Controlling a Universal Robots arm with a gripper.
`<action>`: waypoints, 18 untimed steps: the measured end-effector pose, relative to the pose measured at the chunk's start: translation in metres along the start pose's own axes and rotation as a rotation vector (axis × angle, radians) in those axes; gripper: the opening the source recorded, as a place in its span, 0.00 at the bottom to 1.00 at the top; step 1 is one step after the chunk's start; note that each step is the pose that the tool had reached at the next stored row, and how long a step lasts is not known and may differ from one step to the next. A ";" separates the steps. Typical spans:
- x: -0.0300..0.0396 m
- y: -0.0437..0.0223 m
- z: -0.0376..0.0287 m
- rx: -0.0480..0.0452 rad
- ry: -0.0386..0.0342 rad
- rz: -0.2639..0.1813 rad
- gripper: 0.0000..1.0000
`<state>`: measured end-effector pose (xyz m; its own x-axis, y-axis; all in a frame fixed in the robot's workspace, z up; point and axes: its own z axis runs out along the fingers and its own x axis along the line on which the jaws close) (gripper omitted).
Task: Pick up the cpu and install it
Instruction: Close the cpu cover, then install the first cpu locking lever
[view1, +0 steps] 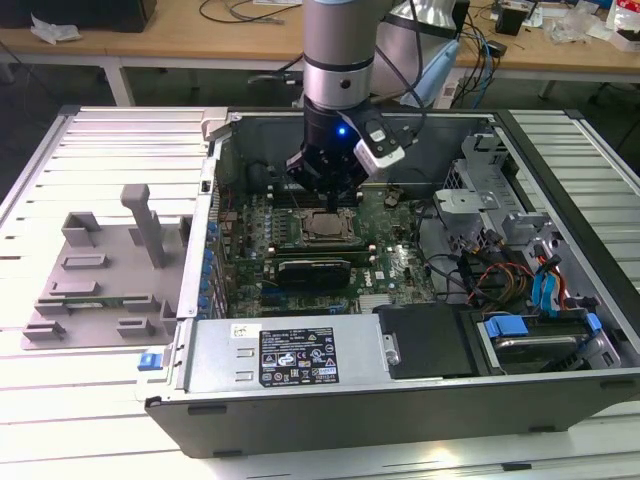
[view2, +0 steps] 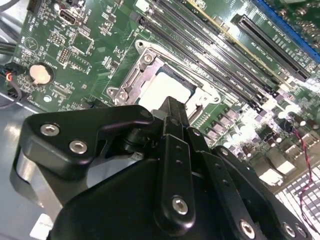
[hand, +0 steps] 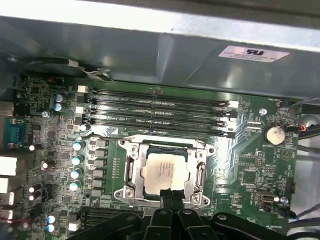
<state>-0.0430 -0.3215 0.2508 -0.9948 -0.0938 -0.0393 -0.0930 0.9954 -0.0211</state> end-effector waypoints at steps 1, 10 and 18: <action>0.0000 0.0000 0.0000 -0.0002 -0.0002 0.000 0.11; -0.0001 -0.0001 -0.0017 0.0001 0.0000 0.000 0.11; -0.0003 -0.0002 -0.0090 -0.0001 0.0001 0.000 0.11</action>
<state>-0.0430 -0.3216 0.2598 -0.9948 -0.0938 -0.0393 -0.0931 0.9954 -0.0210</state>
